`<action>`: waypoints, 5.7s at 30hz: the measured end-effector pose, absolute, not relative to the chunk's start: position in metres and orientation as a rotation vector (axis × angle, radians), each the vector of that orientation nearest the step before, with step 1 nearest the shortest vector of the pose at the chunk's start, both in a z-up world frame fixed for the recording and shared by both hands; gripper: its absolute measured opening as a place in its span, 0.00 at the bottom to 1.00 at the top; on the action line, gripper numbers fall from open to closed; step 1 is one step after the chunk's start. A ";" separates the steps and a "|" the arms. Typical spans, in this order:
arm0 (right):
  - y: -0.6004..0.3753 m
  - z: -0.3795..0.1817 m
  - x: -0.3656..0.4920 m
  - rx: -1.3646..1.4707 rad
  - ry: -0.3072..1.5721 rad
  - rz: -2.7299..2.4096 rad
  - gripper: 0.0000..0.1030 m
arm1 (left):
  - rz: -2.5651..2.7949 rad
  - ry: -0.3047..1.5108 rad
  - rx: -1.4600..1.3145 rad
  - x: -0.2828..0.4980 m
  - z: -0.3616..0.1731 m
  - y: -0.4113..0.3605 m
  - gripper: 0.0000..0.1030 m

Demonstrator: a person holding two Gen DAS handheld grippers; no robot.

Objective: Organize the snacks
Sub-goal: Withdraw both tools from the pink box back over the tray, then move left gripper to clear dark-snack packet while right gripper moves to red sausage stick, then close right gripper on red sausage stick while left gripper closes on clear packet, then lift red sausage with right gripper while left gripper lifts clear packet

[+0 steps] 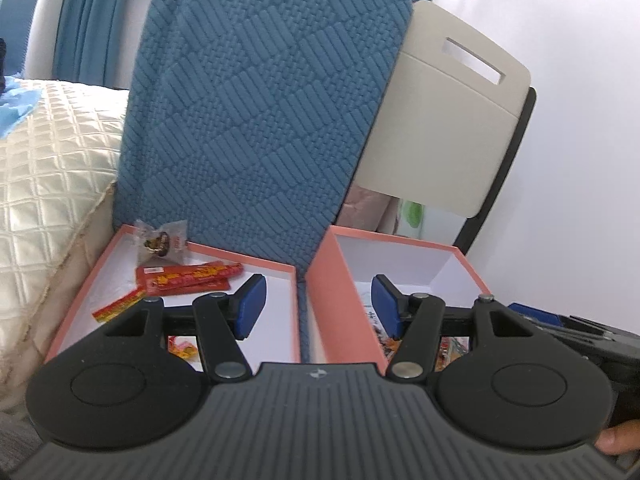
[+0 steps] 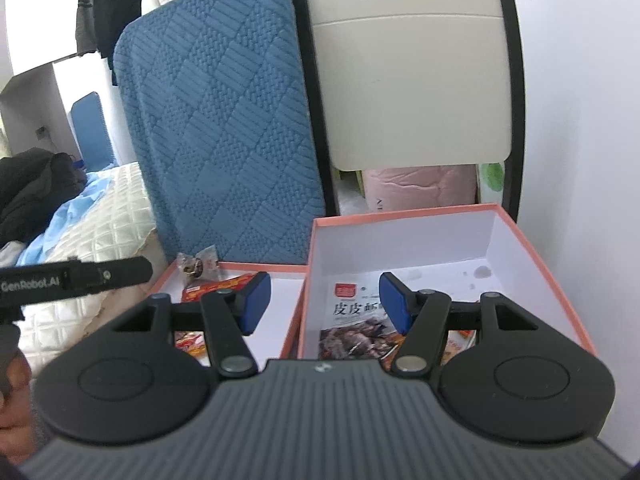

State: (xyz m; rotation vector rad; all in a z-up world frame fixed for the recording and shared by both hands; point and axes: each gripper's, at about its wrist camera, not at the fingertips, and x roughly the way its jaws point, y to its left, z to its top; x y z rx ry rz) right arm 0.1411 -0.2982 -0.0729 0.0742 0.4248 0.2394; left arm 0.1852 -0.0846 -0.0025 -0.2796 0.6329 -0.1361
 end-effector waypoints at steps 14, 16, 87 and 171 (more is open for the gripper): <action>-0.247 -0.100 0.139 0.053 0.464 0.280 0.60 | -0.088 0.649 -0.337 0.180 -0.032 -0.039 0.62; -0.241 -0.104 0.139 0.049 0.471 0.288 0.60 | -0.081 0.652 -0.343 0.179 -0.034 -0.034 0.62; -0.090 -0.215 0.360 -0.266 0.683 0.571 0.60 | 0.003 0.936 -0.398 0.425 -0.191 0.093 0.79; -0.112 -0.208 0.339 -0.244 0.806 0.430 0.23 | 0.024 0.940 -0.472 0.393 -0.190 0.063 0.51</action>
